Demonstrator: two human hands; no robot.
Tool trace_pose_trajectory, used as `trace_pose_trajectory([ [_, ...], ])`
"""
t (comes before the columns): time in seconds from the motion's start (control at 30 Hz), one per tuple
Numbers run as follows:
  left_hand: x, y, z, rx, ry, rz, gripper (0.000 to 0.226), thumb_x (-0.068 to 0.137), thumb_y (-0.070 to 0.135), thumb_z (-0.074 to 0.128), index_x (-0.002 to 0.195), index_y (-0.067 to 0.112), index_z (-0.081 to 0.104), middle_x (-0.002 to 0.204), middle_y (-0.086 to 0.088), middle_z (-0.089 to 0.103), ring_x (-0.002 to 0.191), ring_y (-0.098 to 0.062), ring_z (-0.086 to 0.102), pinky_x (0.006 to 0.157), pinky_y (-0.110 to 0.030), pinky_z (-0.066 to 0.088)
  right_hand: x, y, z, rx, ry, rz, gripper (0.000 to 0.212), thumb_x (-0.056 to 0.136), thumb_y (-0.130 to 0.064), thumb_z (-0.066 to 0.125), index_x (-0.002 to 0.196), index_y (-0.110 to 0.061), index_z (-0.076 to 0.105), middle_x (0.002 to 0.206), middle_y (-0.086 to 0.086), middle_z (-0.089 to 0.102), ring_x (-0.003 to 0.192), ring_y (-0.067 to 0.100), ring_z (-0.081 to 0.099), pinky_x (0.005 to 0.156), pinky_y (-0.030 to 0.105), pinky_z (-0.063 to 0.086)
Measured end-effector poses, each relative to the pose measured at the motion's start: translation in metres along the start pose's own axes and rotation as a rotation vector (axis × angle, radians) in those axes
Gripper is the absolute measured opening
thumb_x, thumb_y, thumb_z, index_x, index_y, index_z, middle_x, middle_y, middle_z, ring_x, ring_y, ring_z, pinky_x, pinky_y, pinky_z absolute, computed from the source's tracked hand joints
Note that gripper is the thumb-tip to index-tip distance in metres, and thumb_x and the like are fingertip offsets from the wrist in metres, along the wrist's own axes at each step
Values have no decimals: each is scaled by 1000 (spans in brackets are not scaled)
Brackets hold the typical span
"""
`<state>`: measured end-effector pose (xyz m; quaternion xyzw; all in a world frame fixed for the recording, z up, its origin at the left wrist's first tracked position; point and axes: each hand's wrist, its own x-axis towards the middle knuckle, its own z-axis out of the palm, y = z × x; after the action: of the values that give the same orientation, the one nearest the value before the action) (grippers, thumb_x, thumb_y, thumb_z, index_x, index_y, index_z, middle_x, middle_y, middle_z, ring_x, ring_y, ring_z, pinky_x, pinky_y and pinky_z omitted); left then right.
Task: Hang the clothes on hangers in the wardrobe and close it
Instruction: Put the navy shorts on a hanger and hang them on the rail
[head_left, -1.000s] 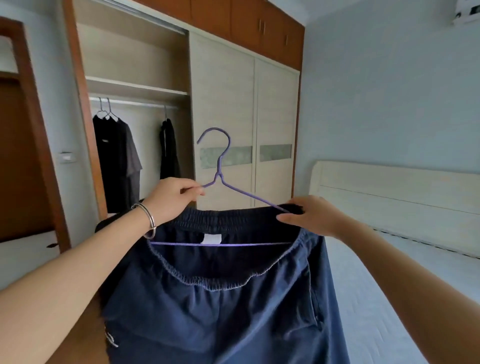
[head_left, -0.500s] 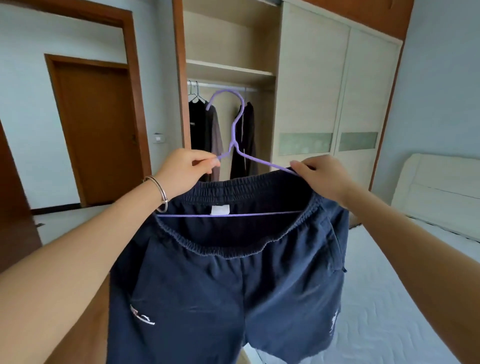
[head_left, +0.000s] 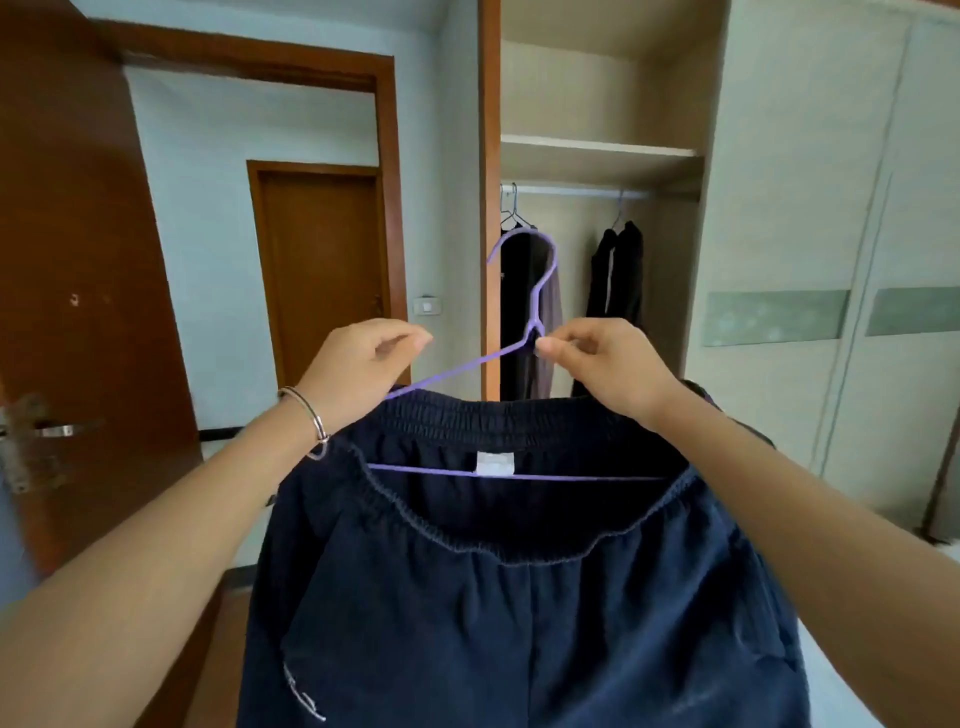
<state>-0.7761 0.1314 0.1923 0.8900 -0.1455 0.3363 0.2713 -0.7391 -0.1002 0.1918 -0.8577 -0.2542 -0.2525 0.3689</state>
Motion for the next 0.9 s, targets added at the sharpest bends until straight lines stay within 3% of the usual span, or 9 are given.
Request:
trace_pose_trajectory([
  [0.2, 34, -103, -7, 143, -121, -155, 35, 96, 37, 31, 106, 22, 61, 94, 5, 63, 91, -13, 56, 69, -17, 39, 96, 40, 54, 52, 28, -21, 32, 89, -38, 54, 89, -11, 70, 78, 22, 65, 74, 37, 57, 77, 43, 50],
  [0.33, 65, -154, 17, 209, -101, -176, 32, 98, 33, 28, 94, 16, 54, 84, 0, 52, 82, -15, 50, 71, -23, 34, 138, 53, 87, 157, 7, -53, 25, 89, -35, 55, 88, -15, 70, 55, 3, 41, 51, 10, 33, 63, 27, 34],
  [0.43, 97, -187, 31, 194, -16, -172, 36, 97, 33, 30, 64, 23, 40, 63, 2, 43, 60, -10, 43, 54, -20, 30, 166, 61, 109, 174, -15, -84, 23, 91, -31, 54, 100, -18, 70, 58, 4, 39, 54, 8, 31, 64, 27, 33],
  [0.57, 141, -225, 40, 58, 125, -147, 42, 97, 35, 33, 57, 20, 36, 56, 0, 41, 55, -14, 42, 53, -22, 30, 194, 65, 134, 135, -67, -78, 29, 94, -26, 50, 118, -23, 65, 59, 8, 39, 47, 5, 33, 57, 15, 34],
  [0.63, 164, -243, 41, -8, 107, -132, 44, 97, 36, 32, 57, 17, 35, 55, -2, 39, 55, -16, 40, 53, -25, 29, 210, 64, 148, 76, -86, -82, 29, 94, -28, 49, 119, -27, 63, 77, 21, 66, 64, 4, 57, 71, 18, 46],
  [0.67, 176, -253, 41, -14, 79, -114, 45, 97, 36, 32, 57, 16, 35, 55, -2, 38, 55, -17, 39, 53, -25, 28, 220, 64, 154, 57, -79, -80, 29, 94, -28, 49, 120, -27, 63, 90, 21, 70, 72, 3, 58, 78, 20, 45],
  [0.77, 212, -284, 43, -4, -31, -87, 46, 96, 40, 31, 60, 13, 39, 59, -5, 40, 58, -19, 41, 54, -25, 29, 249, 65, 172, 54, -47, -39, 30, 94, -27, 49, 121, -22, 63, 99, 5, 74, 82, 13, 66, 92, 26, 49],
  [0.83, 231, -299, 50, 38, -138, -62, 47, 95, 43, 29, 62, 13, 43, 60, -6, 43, 59, -20, 44, 57, -28, 31, 263, 68, 182, 68, 1, 11, 31, 94, -28, 50, 120, -21, 63, 82, -2, 76, 74, 14, 67, 84, 20, 52],
  [0.9, 243, -304, 62, 42, -200, -1, 50, 95, 46, 28, 67, 10, 48, 59, -4, 41, 58, -19, 43, 58, -29, 31, 272, 74, 191, 30, 62, 59, 31, 93, -28, 50, 120, -19, 63, 49, -14, 54, 50, 0, 50, 64, 5, 42],
])
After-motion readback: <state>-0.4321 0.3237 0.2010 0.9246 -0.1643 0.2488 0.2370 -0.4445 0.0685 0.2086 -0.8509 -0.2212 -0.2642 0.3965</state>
